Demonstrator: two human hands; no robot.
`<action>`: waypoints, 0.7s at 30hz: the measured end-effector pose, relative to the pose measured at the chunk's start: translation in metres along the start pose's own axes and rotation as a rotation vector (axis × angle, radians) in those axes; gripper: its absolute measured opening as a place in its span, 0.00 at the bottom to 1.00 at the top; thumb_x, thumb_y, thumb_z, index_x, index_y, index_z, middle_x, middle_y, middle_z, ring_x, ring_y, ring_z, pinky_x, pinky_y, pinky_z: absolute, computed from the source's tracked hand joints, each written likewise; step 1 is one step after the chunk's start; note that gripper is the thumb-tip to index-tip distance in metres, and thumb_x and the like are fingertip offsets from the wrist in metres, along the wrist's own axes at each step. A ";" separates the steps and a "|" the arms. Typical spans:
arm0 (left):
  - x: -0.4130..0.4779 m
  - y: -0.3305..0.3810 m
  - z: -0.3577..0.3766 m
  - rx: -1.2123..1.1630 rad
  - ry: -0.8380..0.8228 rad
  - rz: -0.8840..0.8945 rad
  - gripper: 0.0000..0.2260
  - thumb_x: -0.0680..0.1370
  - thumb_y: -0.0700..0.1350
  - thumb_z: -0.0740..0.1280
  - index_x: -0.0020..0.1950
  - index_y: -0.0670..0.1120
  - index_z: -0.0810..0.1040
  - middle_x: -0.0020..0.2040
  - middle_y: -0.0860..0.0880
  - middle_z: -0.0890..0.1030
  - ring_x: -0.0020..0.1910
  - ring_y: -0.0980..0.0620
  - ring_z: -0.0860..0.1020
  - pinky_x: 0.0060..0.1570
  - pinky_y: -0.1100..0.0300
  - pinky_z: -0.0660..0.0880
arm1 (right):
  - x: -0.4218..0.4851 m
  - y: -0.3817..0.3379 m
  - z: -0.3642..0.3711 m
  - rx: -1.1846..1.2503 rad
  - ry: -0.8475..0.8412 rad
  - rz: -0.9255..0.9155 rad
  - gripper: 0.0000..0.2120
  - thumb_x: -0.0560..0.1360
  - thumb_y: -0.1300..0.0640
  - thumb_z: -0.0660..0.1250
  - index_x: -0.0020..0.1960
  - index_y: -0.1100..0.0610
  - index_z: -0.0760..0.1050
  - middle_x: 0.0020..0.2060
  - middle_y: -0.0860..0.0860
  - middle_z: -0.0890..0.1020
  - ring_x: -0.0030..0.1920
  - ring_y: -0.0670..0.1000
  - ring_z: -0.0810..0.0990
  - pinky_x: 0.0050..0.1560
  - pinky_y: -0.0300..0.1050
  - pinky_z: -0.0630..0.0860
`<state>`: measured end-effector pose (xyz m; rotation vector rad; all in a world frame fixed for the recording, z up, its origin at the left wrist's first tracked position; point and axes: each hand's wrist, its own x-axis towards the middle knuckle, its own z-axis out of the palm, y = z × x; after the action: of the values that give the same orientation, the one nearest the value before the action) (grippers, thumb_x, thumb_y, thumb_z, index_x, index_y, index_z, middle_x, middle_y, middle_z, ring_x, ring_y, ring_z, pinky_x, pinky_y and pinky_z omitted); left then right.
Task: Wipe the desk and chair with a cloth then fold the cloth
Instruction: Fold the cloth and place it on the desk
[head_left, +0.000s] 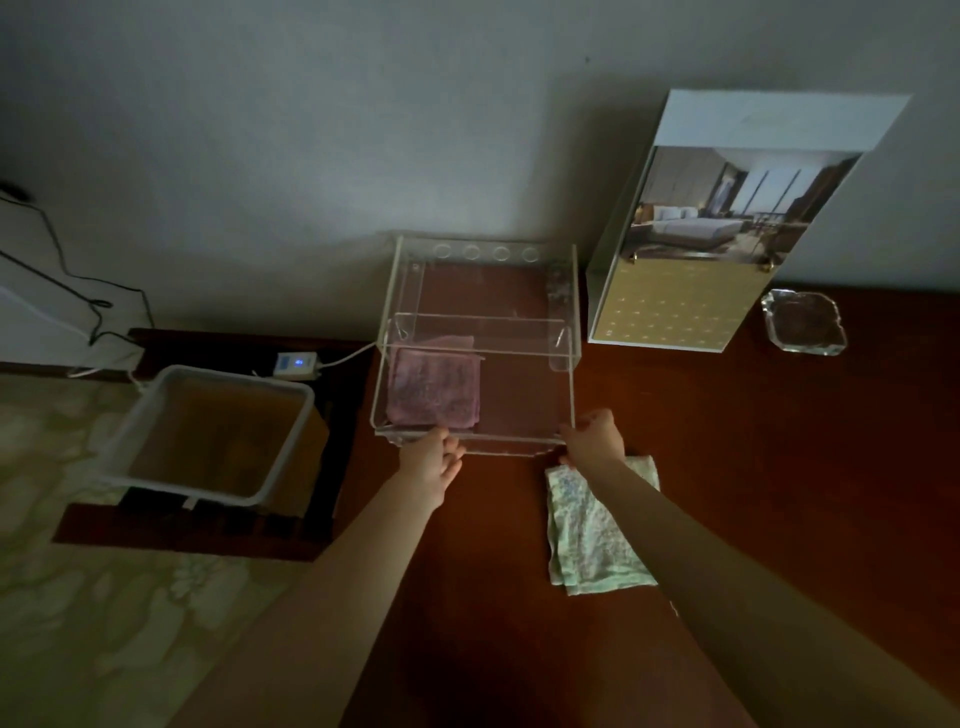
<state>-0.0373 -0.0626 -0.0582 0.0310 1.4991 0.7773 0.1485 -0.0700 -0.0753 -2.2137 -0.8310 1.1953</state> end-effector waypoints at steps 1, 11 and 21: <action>-0.001 -0.003 -0.004 0.008 -0.002 -0.007 0.06 0.80 0.42 0.63 0.43 0.43 0.71 0.37 0.48 0.74 0.40 0.53 0.77 0.61 0.56 0.71 | -0.002 0.003 -0.001 -0.020 -0.009 0.003 0.11 0.77 0.60 0.66 0.54 0.59 0.65 0.43 0.55 0.77 0.37 0.54 0.80 0.33 0.45 0.75; -0.006 -0.016 -0.022 0.070 -0.065 0.012 0.04 0.80 0.40 0.63 0.49 0.39 0.72 0.48 0.44 0.78 0.55 0.46 0.76 0.64 0.52 0.68 | -0.018 0.014 -0.016 -0.039 -0.117 -0.026 0.08 0.78 0.58 0.65 0.53 0.59 0.70 0.38 0.54 0.80 0.29 0.51 0.79 0.26 0.41 0.72; -0.031 -0.037 -0.014 0.343 -0.042 -0.074 0.14 0.80 0.42 0.60 0.66 0.41 0.69 0.62 0.39 0.74 0.61 0.41 0.75 0.60 0.48 0.70 | -0.019 0.069 -0.081 -0.117 0.283 0.017 0.10 0.77 0.60 0.62 0.57 0.60 0.73 0.50 0.56 0.78 0.47 0.57 0.78 0.41 0.47 0.75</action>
<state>-0.0301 -0.1120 -0.0507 0.2460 1.5698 0.4515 0.2290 -0.1420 -0.0694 -2.4158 -0.7826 0.8319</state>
